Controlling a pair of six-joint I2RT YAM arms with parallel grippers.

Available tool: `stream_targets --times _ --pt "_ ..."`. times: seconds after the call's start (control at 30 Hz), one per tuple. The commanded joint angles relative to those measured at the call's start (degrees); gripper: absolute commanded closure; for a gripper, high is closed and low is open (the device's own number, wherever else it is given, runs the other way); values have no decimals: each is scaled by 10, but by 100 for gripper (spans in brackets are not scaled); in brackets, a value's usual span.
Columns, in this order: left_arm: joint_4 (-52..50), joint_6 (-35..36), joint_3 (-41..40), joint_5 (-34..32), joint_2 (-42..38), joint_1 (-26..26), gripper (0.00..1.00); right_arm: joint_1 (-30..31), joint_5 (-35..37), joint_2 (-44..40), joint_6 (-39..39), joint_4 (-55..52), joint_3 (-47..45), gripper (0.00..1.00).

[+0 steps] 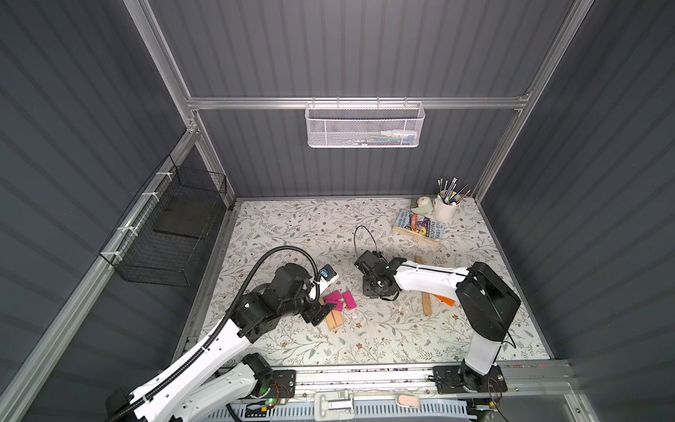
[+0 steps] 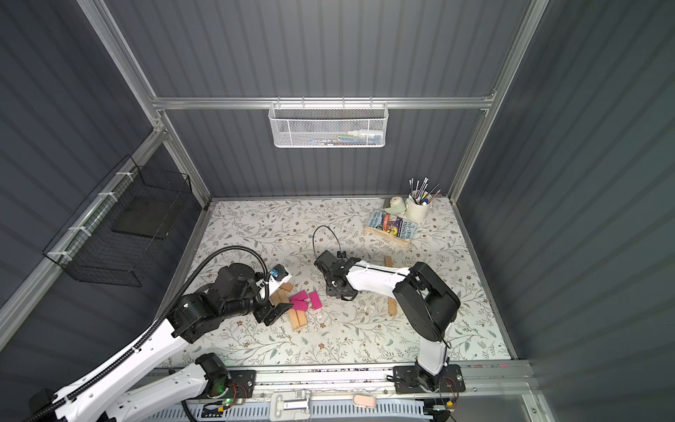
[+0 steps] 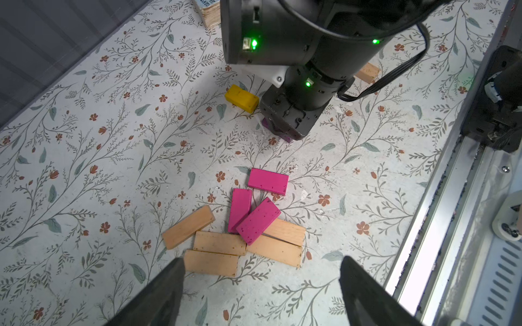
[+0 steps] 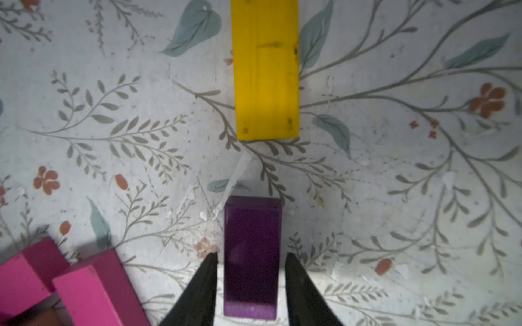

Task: Assemble the letter k with building blocks
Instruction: Assemble the building block at the center of the board.

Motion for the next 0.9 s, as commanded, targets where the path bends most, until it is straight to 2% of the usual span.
stream_targets --times 0.0,0.2,0.4,0.87 --pt "-12 21 -2 15 3 2 12 1 24 8 4 0 11 64" --pt "-11 28 -6 29 -2 2 7 -1 29 15 2 3 16 70" --pt "-2 39 -14 66 -14 3 1 -11 31 7 -7 1 15 72" --pt "2 44 -19 67 -17 2 0 -27 21 16 -24 9 19 70"
